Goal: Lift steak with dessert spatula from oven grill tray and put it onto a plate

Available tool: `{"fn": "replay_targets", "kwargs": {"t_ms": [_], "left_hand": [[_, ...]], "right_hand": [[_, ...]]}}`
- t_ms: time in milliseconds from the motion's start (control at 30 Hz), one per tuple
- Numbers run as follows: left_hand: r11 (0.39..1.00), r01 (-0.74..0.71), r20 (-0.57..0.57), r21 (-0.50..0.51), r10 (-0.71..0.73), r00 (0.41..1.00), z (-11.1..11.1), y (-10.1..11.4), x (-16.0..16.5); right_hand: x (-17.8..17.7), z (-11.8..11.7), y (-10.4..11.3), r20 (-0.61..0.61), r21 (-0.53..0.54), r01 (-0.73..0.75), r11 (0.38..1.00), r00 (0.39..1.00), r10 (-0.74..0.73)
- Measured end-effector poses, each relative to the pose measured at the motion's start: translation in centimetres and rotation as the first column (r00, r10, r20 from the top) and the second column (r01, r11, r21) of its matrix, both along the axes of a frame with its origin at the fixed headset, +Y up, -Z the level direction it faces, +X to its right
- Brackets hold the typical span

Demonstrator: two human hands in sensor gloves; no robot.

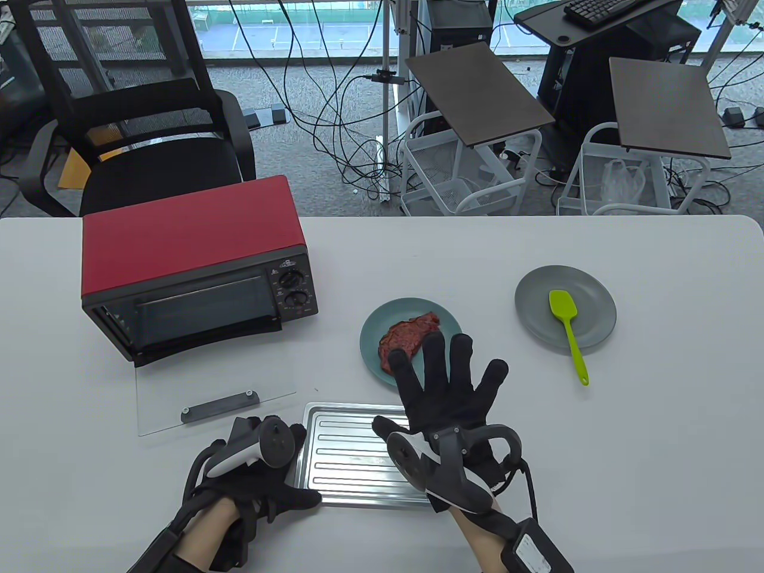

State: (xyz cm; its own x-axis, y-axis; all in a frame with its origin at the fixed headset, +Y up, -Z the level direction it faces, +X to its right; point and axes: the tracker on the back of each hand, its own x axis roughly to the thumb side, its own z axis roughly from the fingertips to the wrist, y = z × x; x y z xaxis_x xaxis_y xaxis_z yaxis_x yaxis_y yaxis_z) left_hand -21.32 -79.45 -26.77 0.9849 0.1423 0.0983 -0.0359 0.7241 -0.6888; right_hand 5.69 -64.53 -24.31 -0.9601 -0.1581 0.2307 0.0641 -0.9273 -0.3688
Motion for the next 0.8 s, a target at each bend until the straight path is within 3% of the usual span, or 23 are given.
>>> {"fn": "replay_targets", "kwargs": {"t_ms": [367,800], "left_hand": [[1.0,0.013,0.003,-0.001,-0.013,1.0,-0.1,0.1,0.0],[1.0,0.021,0.005,0.008,-0.021,1.0,-0.1,0.1,0.1]], "right_hand": [[2.0,-0.7,-4.5,0.029,-0.102,0.045,0.994,0.999,-0.042],[3.8,-0.8,-5.8,0.071,-0.161,0.108,0.981,0.993,-0.097]]}}
